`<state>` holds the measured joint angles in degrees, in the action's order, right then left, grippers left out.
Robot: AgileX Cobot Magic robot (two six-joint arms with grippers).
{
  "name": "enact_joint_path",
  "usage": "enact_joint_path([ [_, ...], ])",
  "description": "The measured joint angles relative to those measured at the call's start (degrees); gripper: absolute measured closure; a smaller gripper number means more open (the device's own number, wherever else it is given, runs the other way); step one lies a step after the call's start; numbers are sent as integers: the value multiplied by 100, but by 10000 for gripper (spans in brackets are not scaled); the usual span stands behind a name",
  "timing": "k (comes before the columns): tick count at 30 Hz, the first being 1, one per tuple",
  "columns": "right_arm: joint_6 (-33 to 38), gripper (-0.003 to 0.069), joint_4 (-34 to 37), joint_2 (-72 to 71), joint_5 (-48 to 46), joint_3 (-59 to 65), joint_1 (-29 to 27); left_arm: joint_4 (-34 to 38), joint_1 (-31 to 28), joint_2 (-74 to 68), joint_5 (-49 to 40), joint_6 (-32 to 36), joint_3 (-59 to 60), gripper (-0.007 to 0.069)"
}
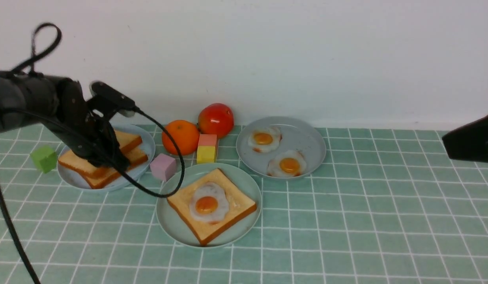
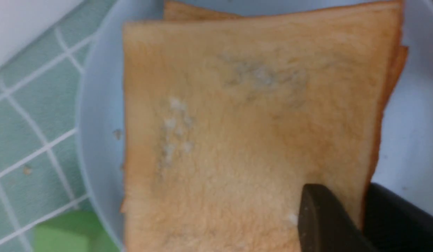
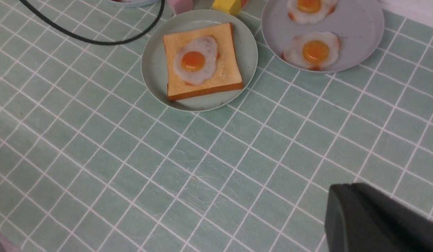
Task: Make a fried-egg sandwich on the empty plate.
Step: Use the left arm to grab a slice of bread, then use the left arm to place a slice of bread on the fried egg in the middle
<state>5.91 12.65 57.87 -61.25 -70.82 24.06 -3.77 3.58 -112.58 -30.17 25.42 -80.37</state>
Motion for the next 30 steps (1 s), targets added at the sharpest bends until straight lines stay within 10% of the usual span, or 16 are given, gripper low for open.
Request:
enact_joint_path([
  [17,0,631,41,-81,-485,0,0,-351,2777,1532,-381,-856,1185,548],
  [30,0,624,300,-617,-773,0,0,-1045,3099,819,-86,-1489,1191,548],
])
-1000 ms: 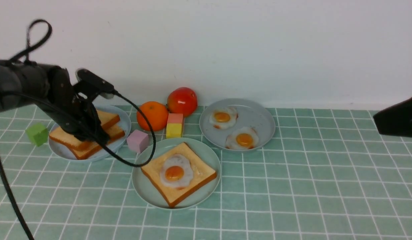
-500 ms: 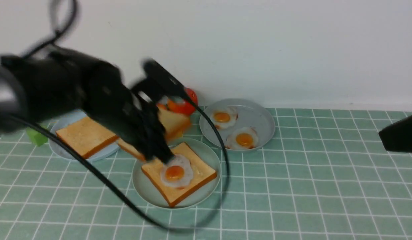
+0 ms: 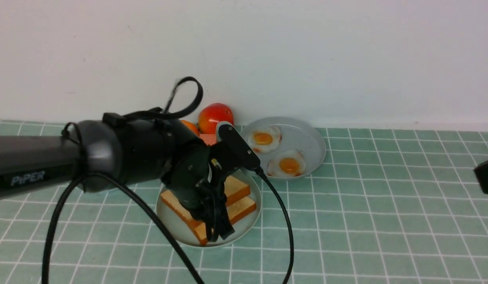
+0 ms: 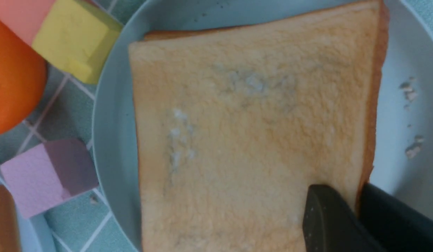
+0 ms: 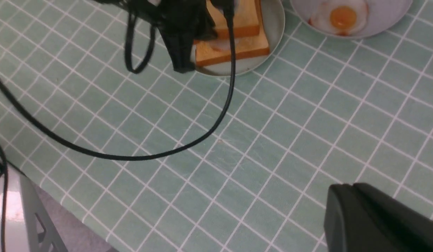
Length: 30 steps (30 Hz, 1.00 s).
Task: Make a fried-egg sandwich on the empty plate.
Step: Use the left arm to place a slice of bread on the fried egg in the middle
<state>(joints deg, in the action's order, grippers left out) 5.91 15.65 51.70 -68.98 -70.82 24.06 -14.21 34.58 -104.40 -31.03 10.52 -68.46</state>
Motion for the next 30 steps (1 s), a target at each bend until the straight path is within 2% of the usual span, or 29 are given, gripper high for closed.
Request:
enact_joint_path([
  [10,0,616,0,-378,-80,0,0,76,6,-83,131,-11,0,537],
  [15,-5,616,1,-441,-240,0,0,262,6,-104,144,-11,0,408],
  [16,-5,616,1,-441,-251,0,0,268,6,-104,144,-11,0,403],
  [17,-5,616,1,-474,-274,0,0,346,6,-108,150,-17,0,351],
  [19,-5,616,1,-503,-279,0,0,449,6,-108,156,-17,0,306],
  [23,-5,616,1,-598,-279,0,0,777,6,41,119,-17,0,249],
  [27,-5,616,1,-677,-279,0,0,1275,6,612,-154,-48,0,251],
  [30,-5,615,-29,-779,-281,0,0,1610,6,1364,-455,-321,7,354],
])
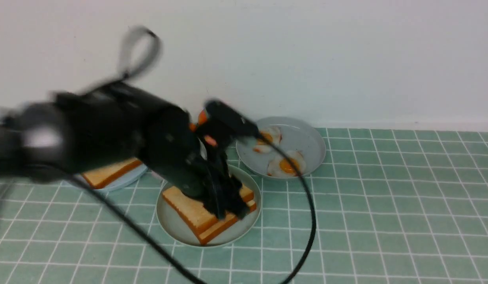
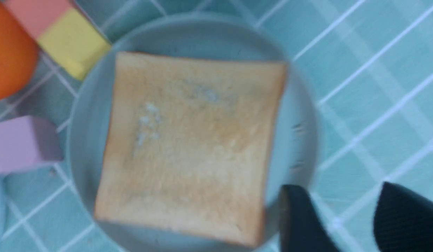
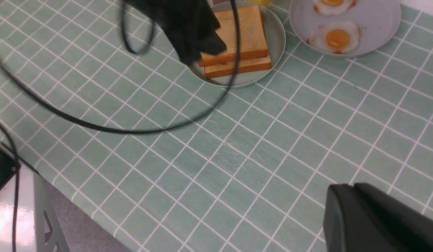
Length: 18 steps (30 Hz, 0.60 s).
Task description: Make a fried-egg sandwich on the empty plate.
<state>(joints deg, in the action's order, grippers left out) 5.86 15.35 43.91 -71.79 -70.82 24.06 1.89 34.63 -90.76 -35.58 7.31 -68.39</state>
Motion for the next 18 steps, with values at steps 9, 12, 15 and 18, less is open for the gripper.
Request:
enact_joint_path([
  [9,-201,614,-612,-1054,46,680,0,616,0,3945,898,-292,1768,638],
  [12,-465,614,-808,-1497,186,1085,0,1029,0,4921,1366,-292,2698,638],
  [15,-727,634,-917,-1974,369,1504,0,1405,0,5886,1971,-292,3747,638],
  [18,-1065,664,-1039,-2514,716,2079,0,1599,0,6880,2676,-292,4855,638],
])
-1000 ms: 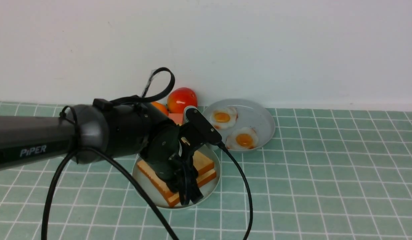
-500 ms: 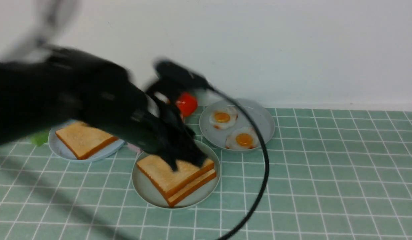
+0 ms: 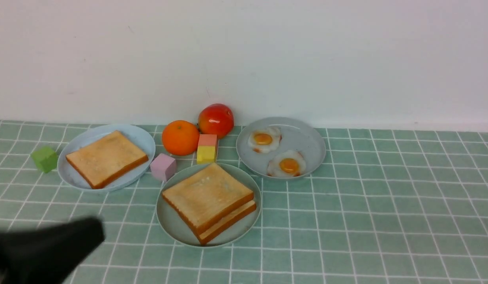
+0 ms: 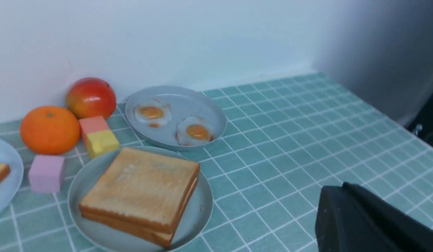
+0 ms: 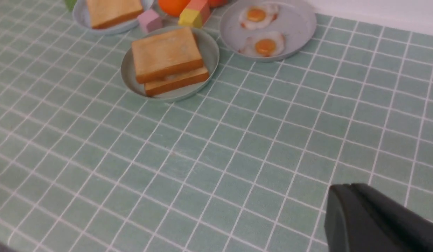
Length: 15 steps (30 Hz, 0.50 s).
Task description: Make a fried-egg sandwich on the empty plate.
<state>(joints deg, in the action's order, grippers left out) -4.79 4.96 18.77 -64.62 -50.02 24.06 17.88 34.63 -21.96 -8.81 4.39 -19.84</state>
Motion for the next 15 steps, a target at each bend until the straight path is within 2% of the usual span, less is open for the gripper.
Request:
enact_joint_path([
  [2,-132,666,-26,-198,210,254,0,27,0,313,292,0,375,638],
  [7,-596,668,-87,-539,1473,1337,0,67,0,1406,1106,0,1218,638],
  [8,-613,668,-87,-539,1530,1374,0,67,0,1424,1118,0,1229,638],
  [14,-928,666,-27,-539,3712,2593,0,84,0,1559,1189,0,1317,638],
  [15,-939,666,-13,-539,3777,2671,0,84,0,1559,1186,0,1317,638],
])
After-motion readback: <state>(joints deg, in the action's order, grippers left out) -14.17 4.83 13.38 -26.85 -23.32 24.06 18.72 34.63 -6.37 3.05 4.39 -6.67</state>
